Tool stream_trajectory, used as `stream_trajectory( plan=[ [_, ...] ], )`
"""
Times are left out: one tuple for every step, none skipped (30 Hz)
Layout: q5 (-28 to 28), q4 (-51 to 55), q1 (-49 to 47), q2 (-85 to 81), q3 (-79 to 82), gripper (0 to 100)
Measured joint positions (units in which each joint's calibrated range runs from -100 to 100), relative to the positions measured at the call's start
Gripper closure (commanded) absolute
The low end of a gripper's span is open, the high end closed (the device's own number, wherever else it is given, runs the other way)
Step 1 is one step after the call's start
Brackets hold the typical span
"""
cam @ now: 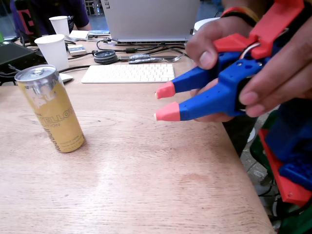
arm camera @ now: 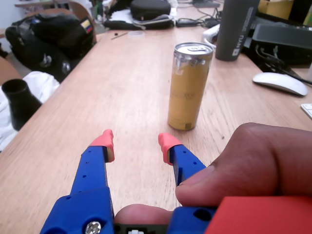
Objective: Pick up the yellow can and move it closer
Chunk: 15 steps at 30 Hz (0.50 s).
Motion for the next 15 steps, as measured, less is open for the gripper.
stream_trajectory(
  plan=[
    [0.0, 0.0, 0.0, 0.09, 0.0, 80],
    [0.0, 0.0, 0.0, 0.17, 0.0, 80],
    [0.0, 0.0, 0.0, 0.09, 0.0, 80],
    [0.0, 0.0, 0.0, 0.09, 0.0, 80],
    [0.0, 0.0, 0.0, 0.09, 0.0, 80],
    [0.0, 0.0, 0.0, 0.17, 0.0, 80],
    [0.0, 0.0, -0.19, 0.78, 0.0, 80],
    [0.0, 0.0, -0.19, 0.86, 0.0, 80],
    [0.0, 0.0, -0.19, 0.86, 0.0, 80],
    [0.0, 0.0, -0.19, 0.86, 0.0, 80],
    [0.0, 0.0, -0.19, 0.86, 0.0, 80],
    [0.0, 0.0, -0.19, 0.86, 0.0, 80],
    [0.0, 0.0, -0.19, 0.86, 0.0, 80],
    [0.0, 0.0, -0.19, 0.86, 0.0, 80],
    [0.0, 0.0, -0.19, 0.86, 0.0, 80]
  ],
)
